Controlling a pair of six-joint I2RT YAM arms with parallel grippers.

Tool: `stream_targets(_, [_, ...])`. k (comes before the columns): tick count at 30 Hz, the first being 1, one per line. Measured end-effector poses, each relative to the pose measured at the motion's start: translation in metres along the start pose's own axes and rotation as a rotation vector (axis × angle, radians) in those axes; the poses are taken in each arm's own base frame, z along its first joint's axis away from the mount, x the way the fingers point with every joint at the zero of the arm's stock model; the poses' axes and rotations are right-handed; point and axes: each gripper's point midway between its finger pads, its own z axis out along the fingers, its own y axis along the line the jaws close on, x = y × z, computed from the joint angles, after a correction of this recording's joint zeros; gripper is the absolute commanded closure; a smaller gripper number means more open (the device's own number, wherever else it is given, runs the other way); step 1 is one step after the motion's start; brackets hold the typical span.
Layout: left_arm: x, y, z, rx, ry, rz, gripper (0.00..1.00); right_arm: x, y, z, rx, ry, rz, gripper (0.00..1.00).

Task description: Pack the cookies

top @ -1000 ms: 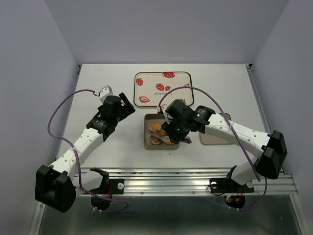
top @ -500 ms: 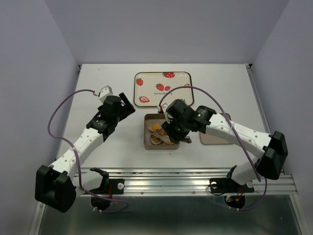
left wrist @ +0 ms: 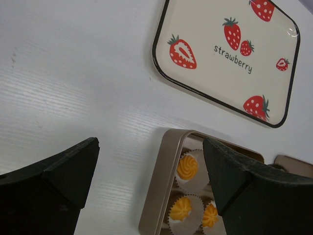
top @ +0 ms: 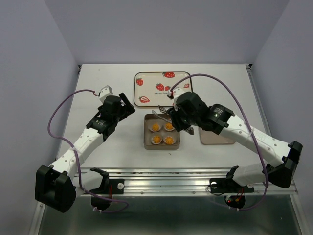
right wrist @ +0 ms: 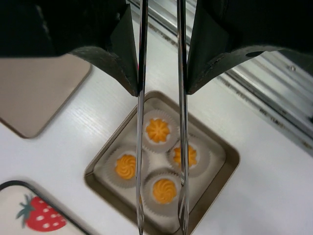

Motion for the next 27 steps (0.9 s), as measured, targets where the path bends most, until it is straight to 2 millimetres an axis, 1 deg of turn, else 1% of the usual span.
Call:
stream_targets(2, [0.000,0.000,0.000,-0.001,0.000,0.000,0.01,-0.011,-0.014,0.003,0.054,-0.038,0.038,0.53])
stream_targets(4, [0.000,0.000,0.000,-0.001,0.001,0.001,0.01,-0.021,-0.038,0.008,0.110,-0.071,0.099,0.53])
stream_targets(5, [0.000,0.000,0.000,-0.001,0.001,0.001,0.01,-0.028,-0.061,0.012,0.161,-0.090,0.154,0.53])
stream_targets(6, [0.000,0.000,0.000,-0.001,0.001,0.002,0.01,-0.031,-0.076,0.015,0.190,-0.101,0.186,0.53])
stream_targets(7, [0.000,0.000,0.000,0.000,0.001,0.003,0.01,-0.036,-0.100,0.020,0.236,-0.116,0.236,0.53])
stream_targets(8, [-0.001,0.000,0.000,0.001,-0.001,0.003,0.01,-0.039,-0.132,0.026,0.299,-0.133,0.297,0.53])
stream_targets(9, [-0.001,-0.001,0.000,0.003,-0.001,0.003,0.01,-0.038,-0.161,0.033,0.356,-0.135,0.349,0.53])
stream_targets(10, [-0.001,-0.001,0.000,0.003,-0.002,0.003,0.01,-0.037,-0.178,0.037,0.387,-0.134,0.375,0.53])
stream_targets(11, [-0.001,-0.002,0.001,0.005,-0.002,0.003,0.01,-0.033,-0.209,0.046,0.442,-0.125,0.419,0.53])
stream_targets(13, [-0.001,-0.002,0.001,0.004,-0.001,0.004,0.01,-0.026,-0.238,0.059,0.485,-0.107,0.454,0.55])
stream_targets(15, [0.000,-0.001,0.003,0.000,0.003,0.006,0.01,-0.018,-0.278,0.076,0.531,-0.084,0.497,0.55])
stream_targets(16, [0.002,-0.002,0.005,-0.002,0.009,0.008,0.01,-0.017,-0.289,0.084,0.544,-0.080,0.497,0.55])
stream_targets(17, [0.002,-0.002,0.007,-0.004,0.012,0.009,0.01,-0.015,-0.307,0.093,0.567,-0.082,0.499,0.56])
stream_targets(18, [0.004,-0.002,0.009,-0.007,0.021,0.012,0.01,-0.010,-0.325,0.103,0.586,-0.071,0.506,0.56])
stream_targets(20, [0.006,-0.003,0.012,-0.010,0.033,0.015,0.01,-0.004,-0.354,0.127,0.590,-0.057,0.509,0.56])
stream_targets(23, [0.008,-0.001,0.015,-0.015,0.041,0.016,0.01,0.011,-0.383,0.154,0.591,-0.025,0.500,0.56])
stream_targets(24, [0.008,-0.001,0.015,-0.016,0.042,0.016,0.01,0.015,-0.390,0.163,0.590,-0.015,0.486,0.56])
stream_targets(27, [0.007,-0.002,0.015,-0.015,0.040,0.018,0.01,0.024,-0.401,0.181,0.582,0.008,0.451,0.56])
